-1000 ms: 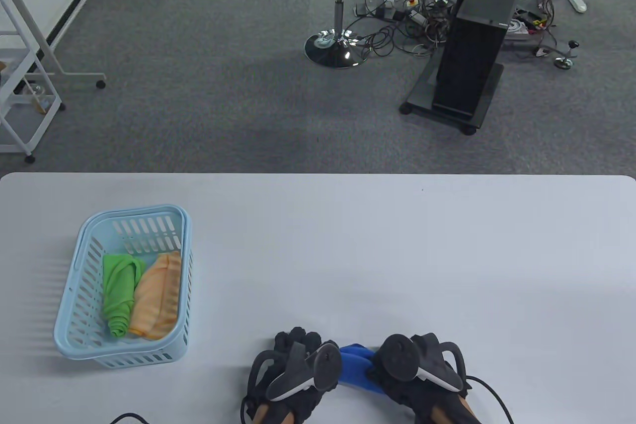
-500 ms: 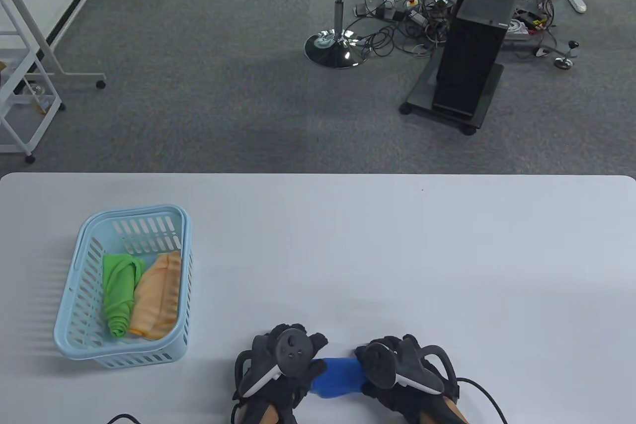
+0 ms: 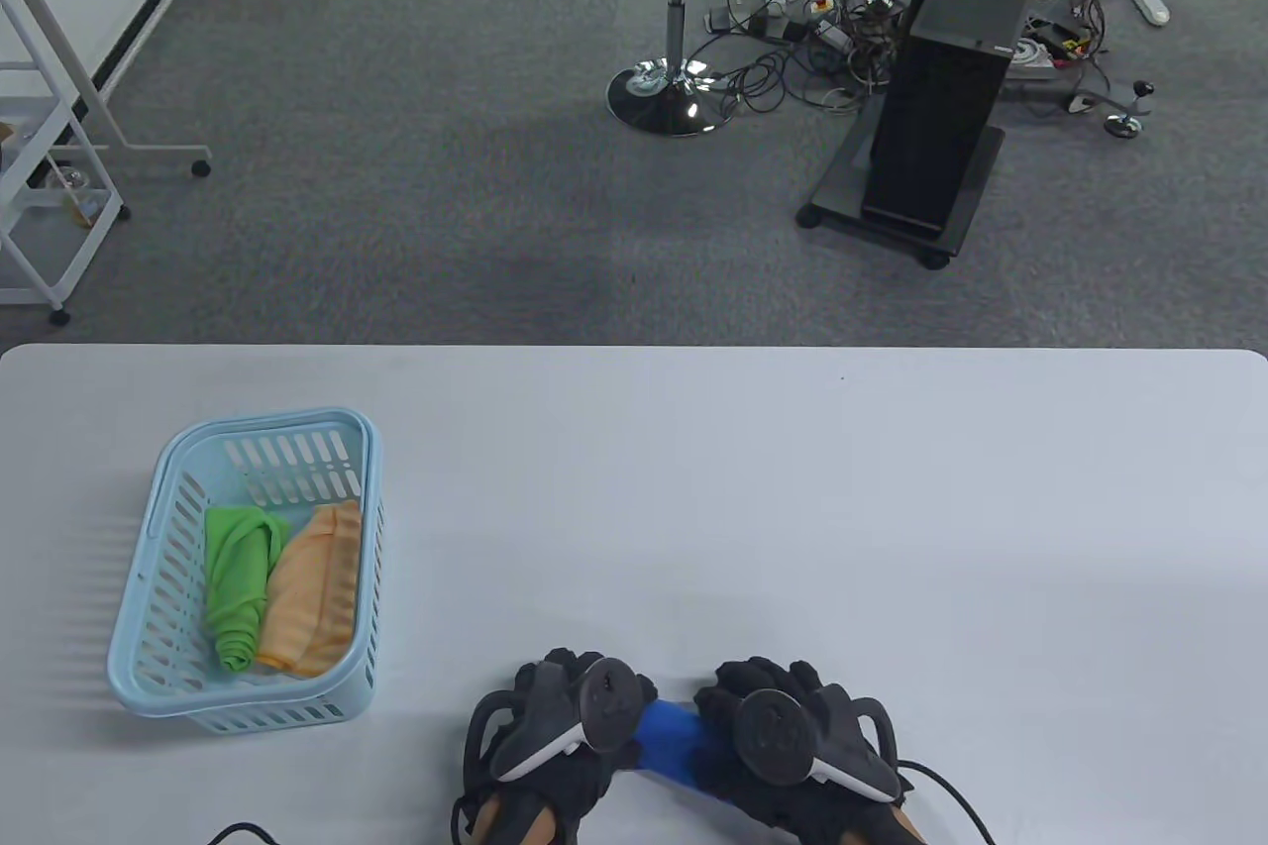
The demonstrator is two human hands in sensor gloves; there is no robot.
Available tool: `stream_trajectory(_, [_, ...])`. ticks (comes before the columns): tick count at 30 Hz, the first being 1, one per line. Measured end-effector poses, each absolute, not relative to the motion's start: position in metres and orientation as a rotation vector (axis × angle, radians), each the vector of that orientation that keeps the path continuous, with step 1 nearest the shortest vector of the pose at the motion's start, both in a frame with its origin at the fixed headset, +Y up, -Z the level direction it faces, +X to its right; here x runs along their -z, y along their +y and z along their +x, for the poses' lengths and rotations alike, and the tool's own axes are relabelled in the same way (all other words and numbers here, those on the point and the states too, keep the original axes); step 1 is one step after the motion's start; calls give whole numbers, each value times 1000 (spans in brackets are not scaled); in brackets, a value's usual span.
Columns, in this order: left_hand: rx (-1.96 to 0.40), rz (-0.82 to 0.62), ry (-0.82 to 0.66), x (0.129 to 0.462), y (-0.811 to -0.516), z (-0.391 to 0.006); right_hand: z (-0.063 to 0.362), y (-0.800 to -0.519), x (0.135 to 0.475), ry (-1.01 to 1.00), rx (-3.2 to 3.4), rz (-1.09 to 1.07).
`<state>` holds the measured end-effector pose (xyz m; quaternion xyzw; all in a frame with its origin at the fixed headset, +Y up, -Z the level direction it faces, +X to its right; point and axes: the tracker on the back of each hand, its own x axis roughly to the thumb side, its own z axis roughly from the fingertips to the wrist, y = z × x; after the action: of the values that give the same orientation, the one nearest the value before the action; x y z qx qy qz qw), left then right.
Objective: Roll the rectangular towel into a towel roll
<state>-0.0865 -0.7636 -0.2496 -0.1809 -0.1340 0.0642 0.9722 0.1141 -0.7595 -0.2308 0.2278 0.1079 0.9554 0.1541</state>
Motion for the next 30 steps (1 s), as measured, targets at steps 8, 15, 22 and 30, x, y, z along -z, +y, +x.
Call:
stream_trajectory(8, [-138, -374, -272, 253, -763, -88, 89, -766, 212, 452, -2809, 918])
stream_trajectory(15, [-222, -96, -192, 250, -740, -101, 89, -768, 217, 489, -3045, 799])
stream_trajectory(22, [-226, -89, -186, 248, -737, -106, 155, -770, 265, 669, -3188, 327])
stream_trajectory(30, [-207, -115, -183, 247, -736, -104, 291, -784, 304, 601, -3161, -365])
